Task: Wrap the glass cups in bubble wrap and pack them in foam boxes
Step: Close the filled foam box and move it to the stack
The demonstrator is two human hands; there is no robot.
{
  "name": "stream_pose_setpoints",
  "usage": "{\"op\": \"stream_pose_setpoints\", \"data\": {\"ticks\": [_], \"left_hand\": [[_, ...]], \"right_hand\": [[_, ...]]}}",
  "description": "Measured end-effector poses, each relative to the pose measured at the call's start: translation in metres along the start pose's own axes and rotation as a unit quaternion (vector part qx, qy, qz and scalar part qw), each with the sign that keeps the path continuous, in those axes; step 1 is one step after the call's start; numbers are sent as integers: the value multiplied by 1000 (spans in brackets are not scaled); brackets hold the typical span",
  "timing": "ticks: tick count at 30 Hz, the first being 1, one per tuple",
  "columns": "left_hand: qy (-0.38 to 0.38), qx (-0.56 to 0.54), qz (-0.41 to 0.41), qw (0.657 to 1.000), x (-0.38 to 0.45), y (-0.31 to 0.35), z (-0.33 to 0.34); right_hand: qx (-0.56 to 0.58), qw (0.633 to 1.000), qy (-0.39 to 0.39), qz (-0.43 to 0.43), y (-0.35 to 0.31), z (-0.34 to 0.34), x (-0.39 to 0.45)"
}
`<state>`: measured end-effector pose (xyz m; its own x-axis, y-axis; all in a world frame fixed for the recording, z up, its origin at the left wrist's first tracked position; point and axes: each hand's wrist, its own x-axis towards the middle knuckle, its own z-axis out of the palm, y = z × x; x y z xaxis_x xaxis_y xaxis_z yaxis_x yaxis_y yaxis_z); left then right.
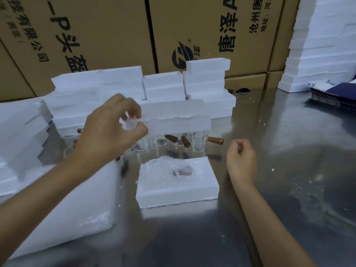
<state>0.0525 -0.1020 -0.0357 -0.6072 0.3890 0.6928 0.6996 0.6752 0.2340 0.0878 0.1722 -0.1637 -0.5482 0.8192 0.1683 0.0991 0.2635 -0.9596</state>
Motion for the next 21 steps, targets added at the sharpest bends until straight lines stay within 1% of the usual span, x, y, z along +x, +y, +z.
{"op": "stream_pose_setpoints", "data": {"ticks": [2, 5, 7, 10, 13, 16, 17, 18, 21], "left_hand": [[-12, -3, -13, 1000, -31, 11, -12], [-50, -11, -25, 998, -66, 24, -12], [-73, -4, -35, 997, -80, 28, -7], [-85, 7, -48, 995, -87, 30, -3], [-102, 21, -20, 994, -82, 32, -6], [-135, 84, 13, 987, -72, 35, -9], [-141, 88, 18, 986, -68, 35, -11], [-142, 74, 17, 987, -62, 36, -12], [-141, -19, 11, 990, -38, 37, -7]], "right_hand": [[23, 1000, 5, 1, 2, -2, -1], [31, 999, 8, 0, 2, -4, -3], [28, 1000, 9, 4, 0, -5, -4], [27, 1000, 6, 10, -1, -6, -6], [33, 999, 2, 11, -1, -9, -11], [47, 999, -1, 15, 0, -12, -14], [51, 999, 0, 16, 1, -12, -15], [53, 998, 2, 18, 1, -12, -15], [55, 998, 0, 21, 0, -12, -15]]}}
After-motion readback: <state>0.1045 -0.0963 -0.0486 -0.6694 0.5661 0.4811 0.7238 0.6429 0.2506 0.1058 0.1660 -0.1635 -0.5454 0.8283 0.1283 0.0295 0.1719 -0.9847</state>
